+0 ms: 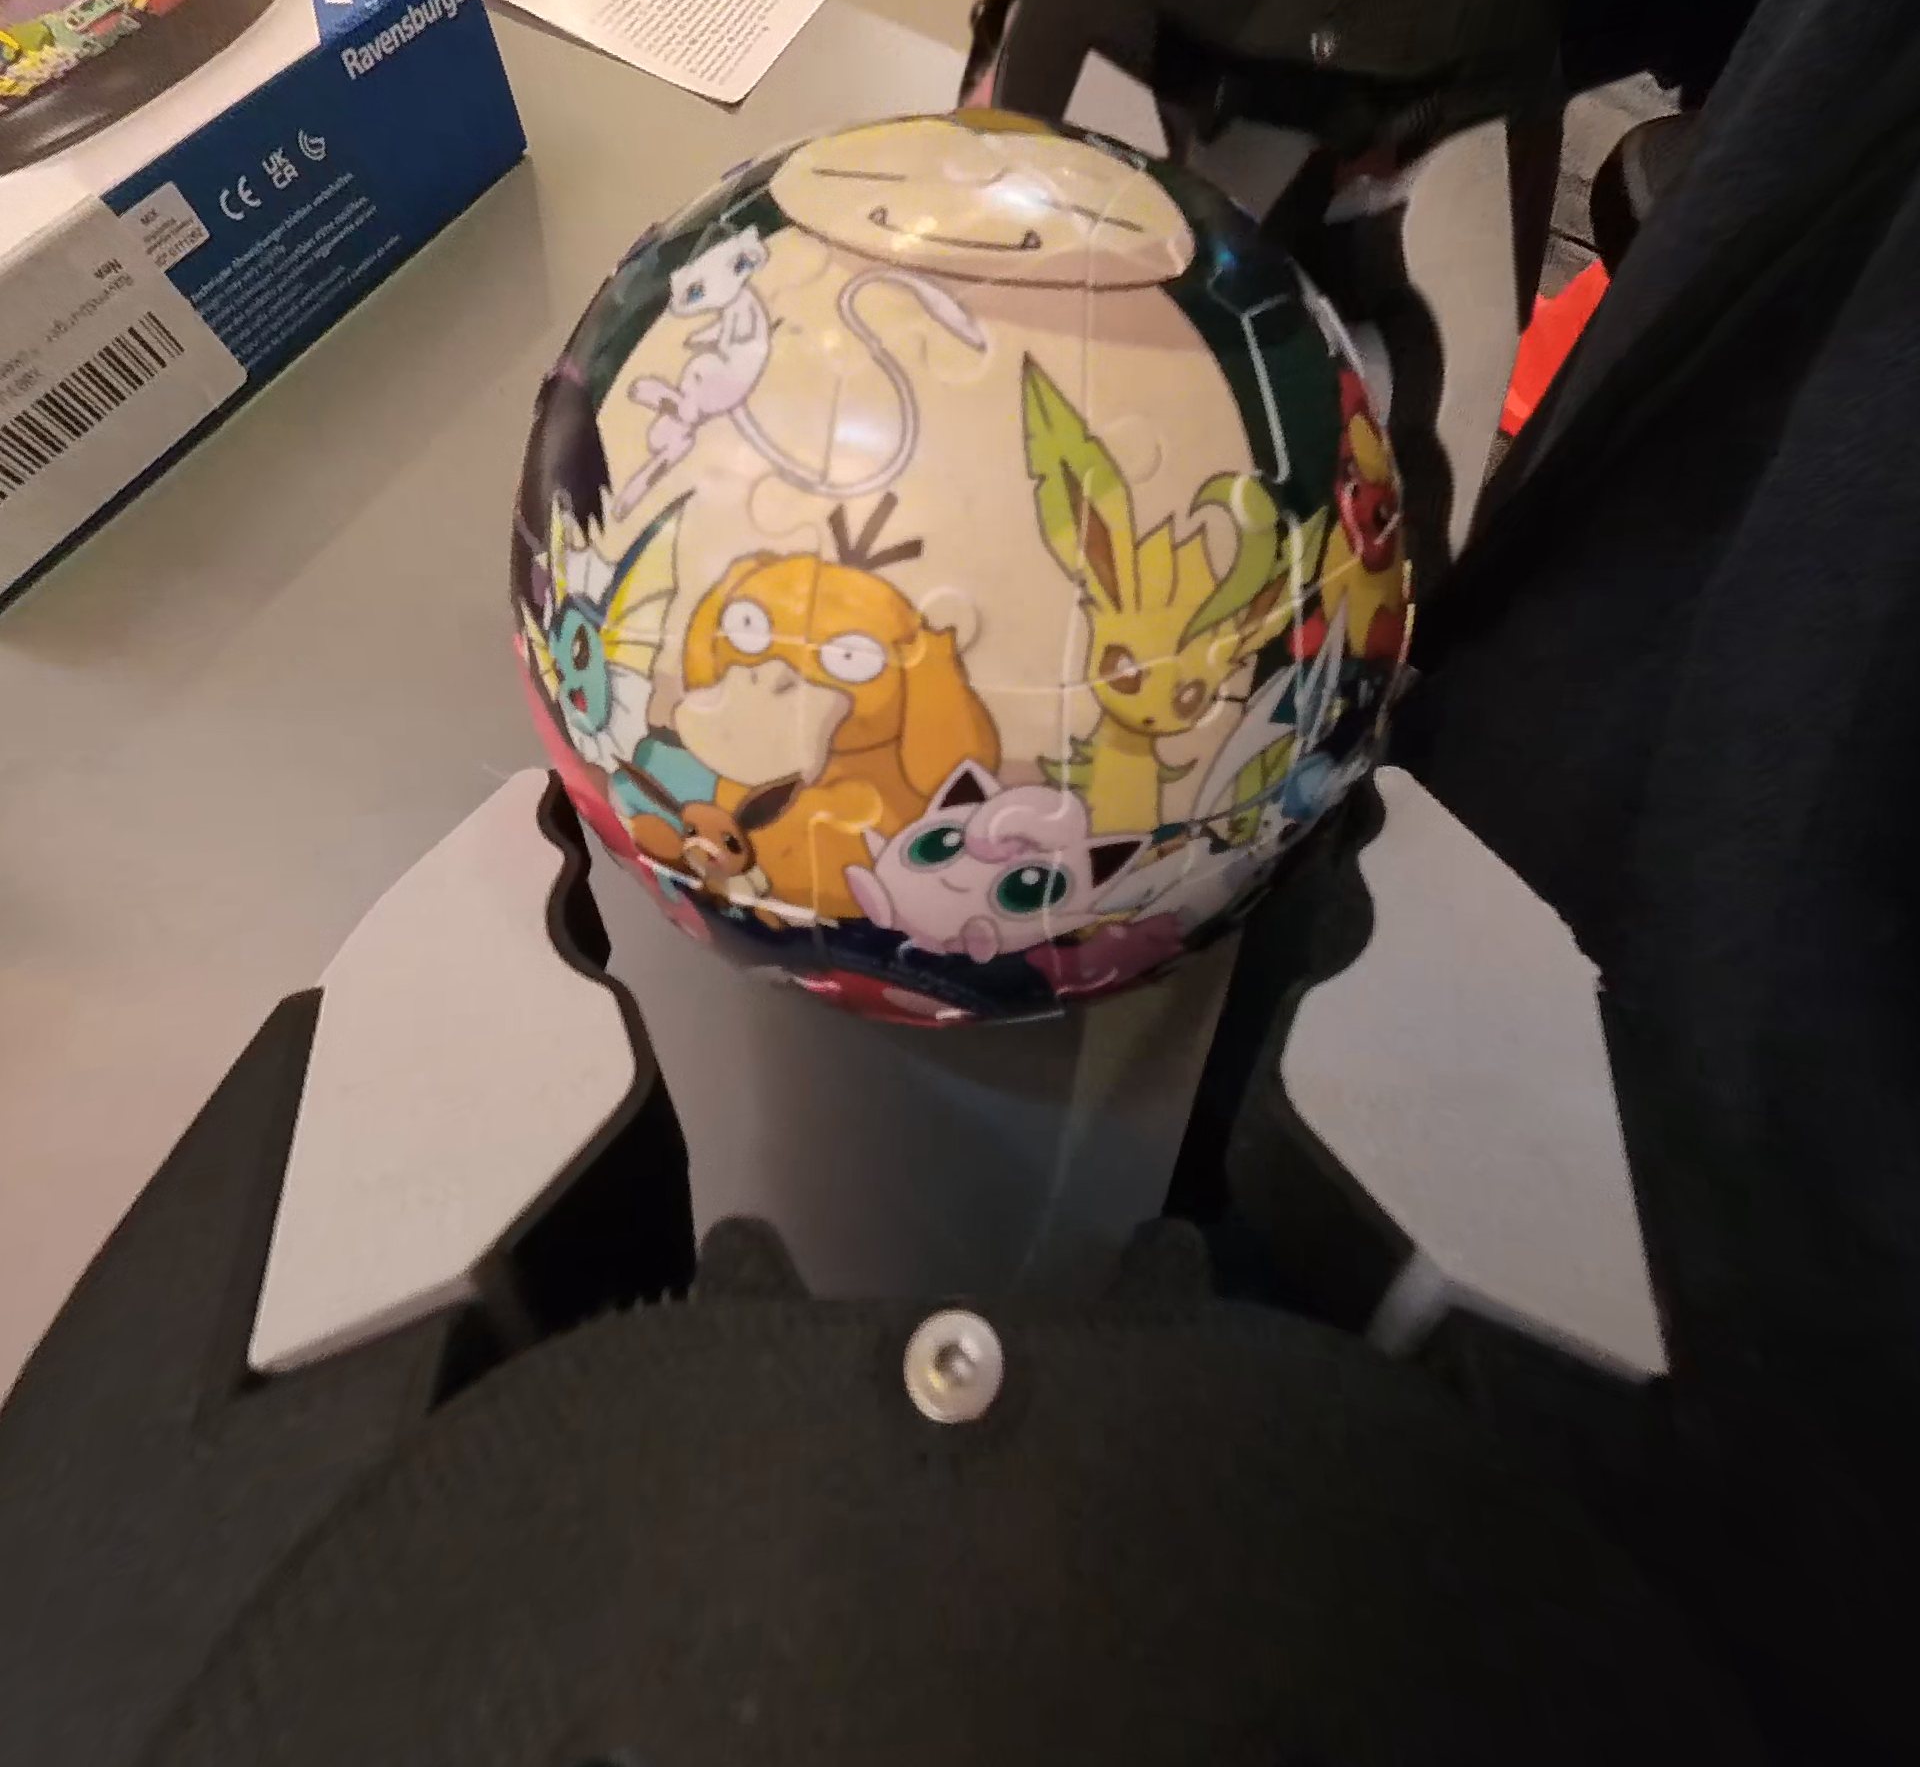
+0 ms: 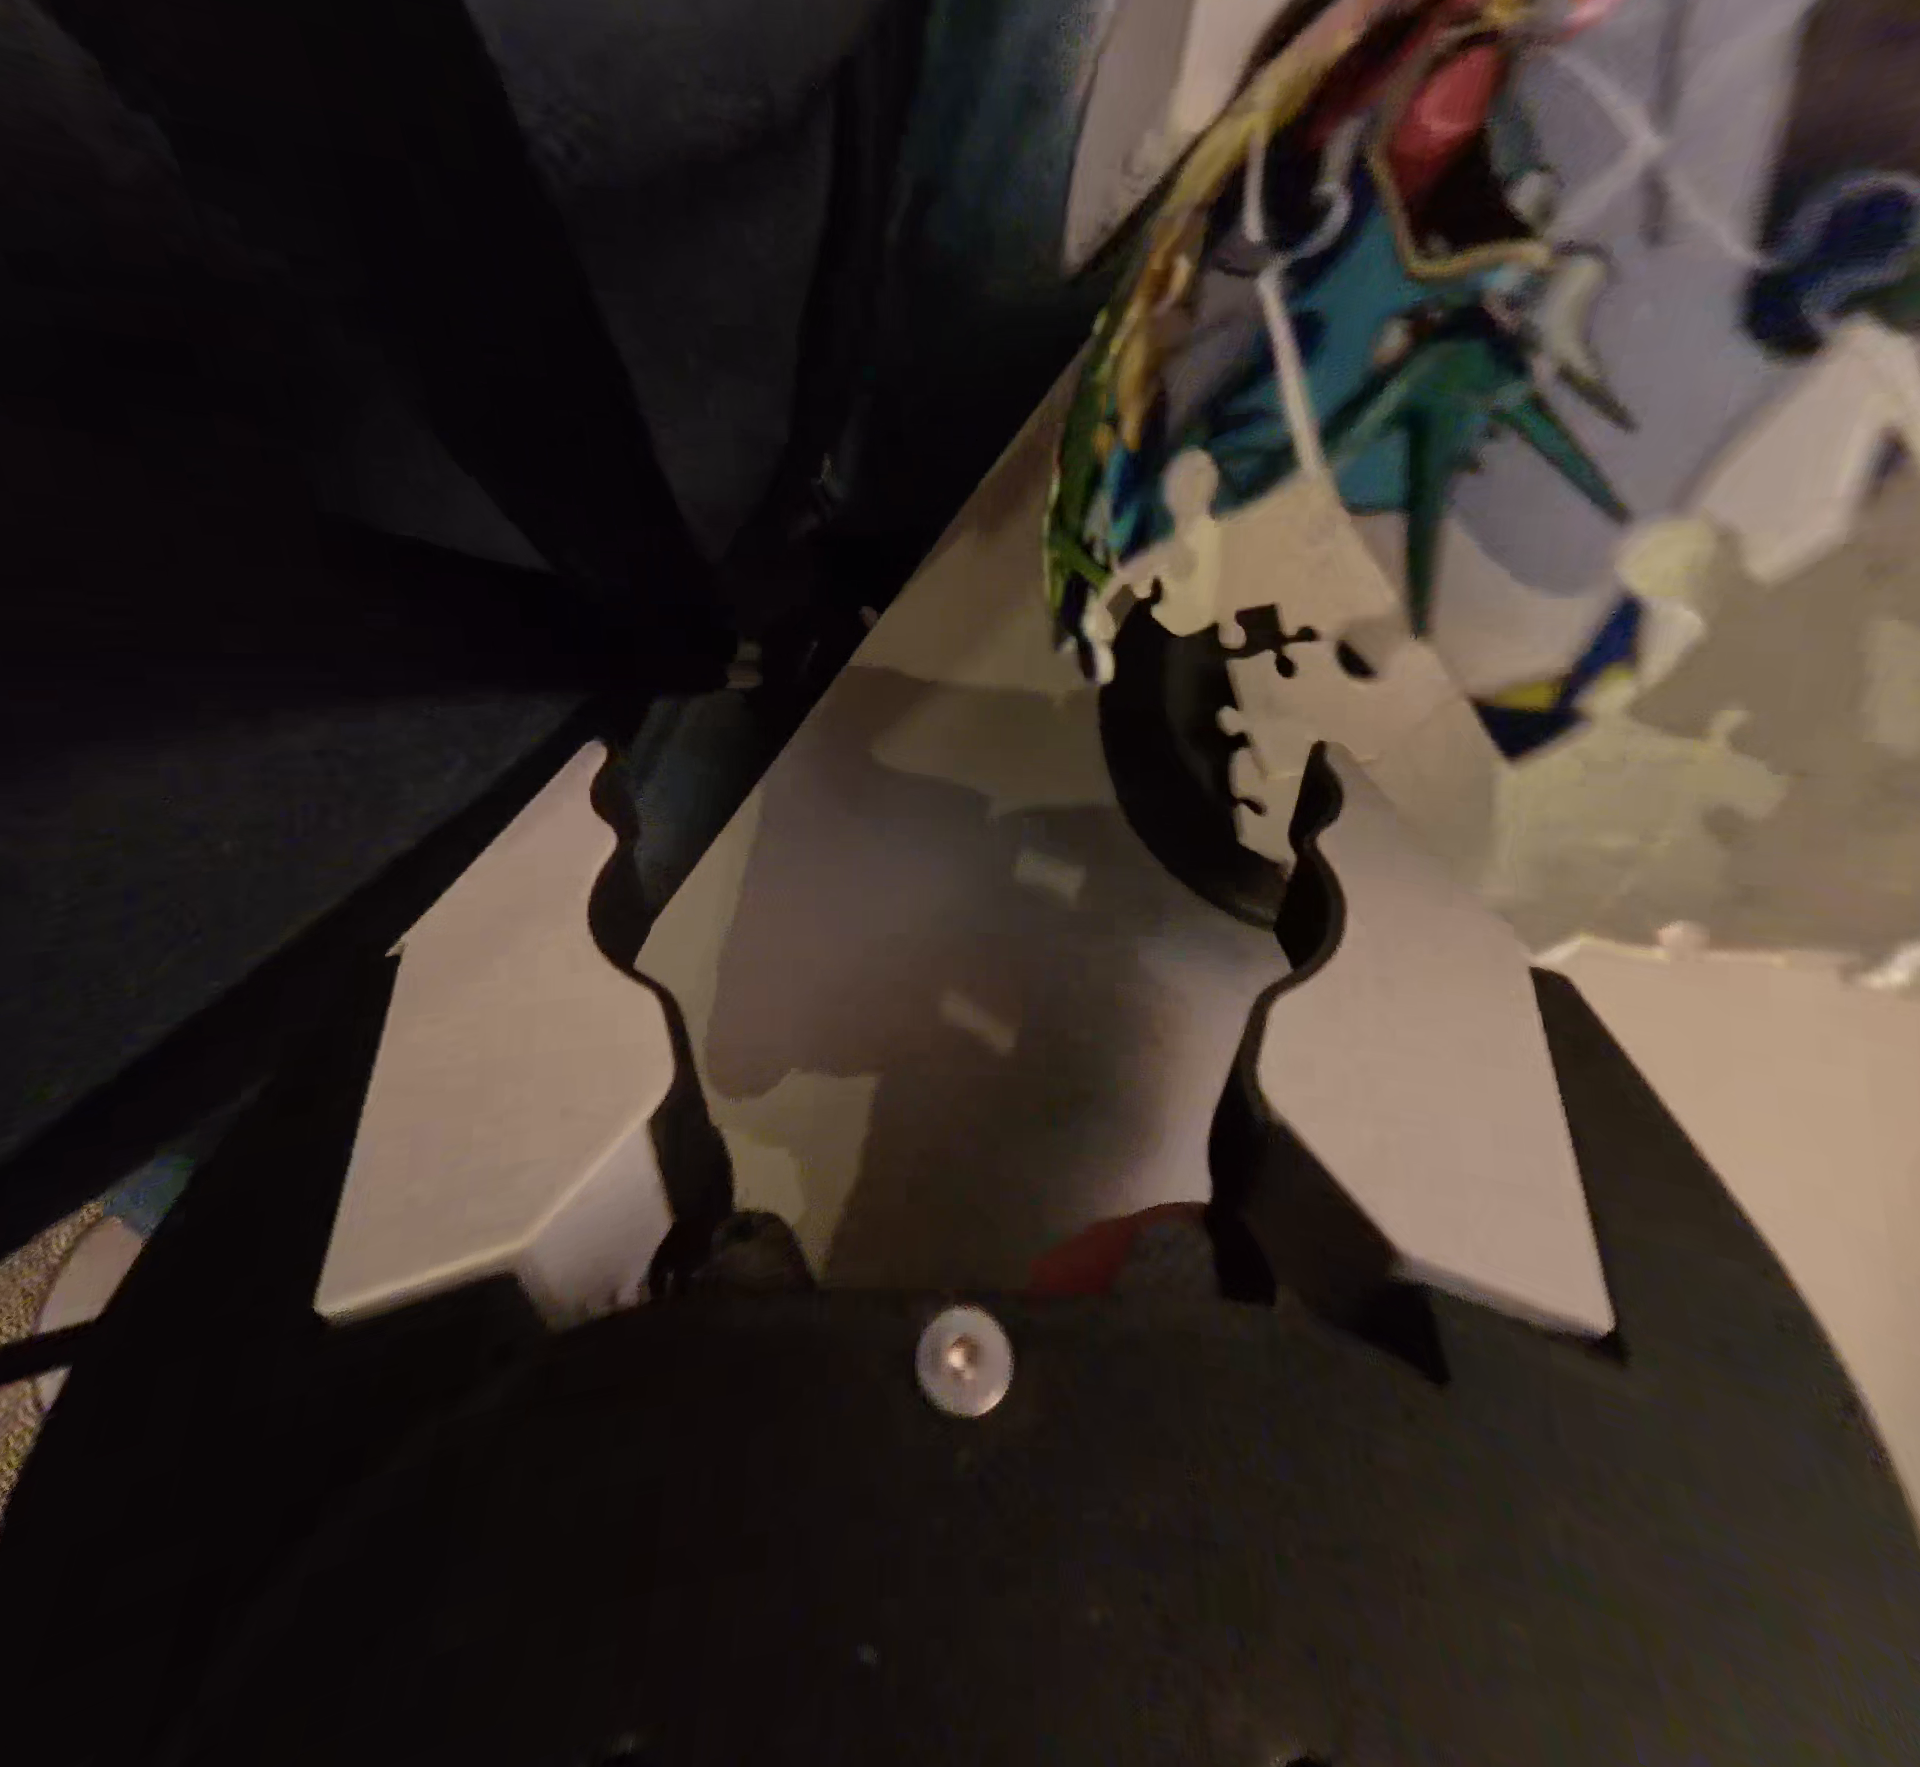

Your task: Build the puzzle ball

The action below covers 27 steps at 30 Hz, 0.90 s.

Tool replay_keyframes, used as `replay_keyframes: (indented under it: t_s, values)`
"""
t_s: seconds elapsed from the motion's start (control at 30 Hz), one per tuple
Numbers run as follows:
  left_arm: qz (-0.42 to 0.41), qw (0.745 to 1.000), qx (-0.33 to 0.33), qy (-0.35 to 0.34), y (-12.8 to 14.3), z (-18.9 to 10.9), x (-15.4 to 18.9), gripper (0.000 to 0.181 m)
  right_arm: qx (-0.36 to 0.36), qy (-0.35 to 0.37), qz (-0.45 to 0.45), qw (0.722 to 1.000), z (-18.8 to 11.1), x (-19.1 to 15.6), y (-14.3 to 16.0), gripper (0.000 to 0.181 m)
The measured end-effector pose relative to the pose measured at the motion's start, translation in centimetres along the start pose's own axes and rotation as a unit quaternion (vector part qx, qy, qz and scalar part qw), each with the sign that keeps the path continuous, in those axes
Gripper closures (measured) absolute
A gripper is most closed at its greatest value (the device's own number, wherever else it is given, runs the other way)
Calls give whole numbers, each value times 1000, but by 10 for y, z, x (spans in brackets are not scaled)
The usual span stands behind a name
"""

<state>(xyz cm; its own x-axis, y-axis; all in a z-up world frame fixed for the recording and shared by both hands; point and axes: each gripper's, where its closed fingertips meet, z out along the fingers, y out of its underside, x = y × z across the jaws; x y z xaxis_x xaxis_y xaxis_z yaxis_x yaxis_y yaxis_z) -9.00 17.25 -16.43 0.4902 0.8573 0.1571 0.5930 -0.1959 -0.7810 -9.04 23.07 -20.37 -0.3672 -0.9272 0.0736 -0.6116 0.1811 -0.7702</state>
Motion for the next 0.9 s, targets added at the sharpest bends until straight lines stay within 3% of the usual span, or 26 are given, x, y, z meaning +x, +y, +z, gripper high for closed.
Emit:
replay_keyframes:
  t_s: [0.27, 0.67, 0.9]
  values:
    - [7, 1000, 0, 18, 0, -1, -1, 49, -75, 8, -37, 996, 20, 2, 9, 52]
    - [9, 1000, -1, 19, -1, 1, -3, 49, -81, 0, -73, 994, 14, -10, 10, 66]
    - [15, 1000, -4, 15, -1, 1, -3, 49, -86, 8, -39, 996, 6, -10, 11, 69]
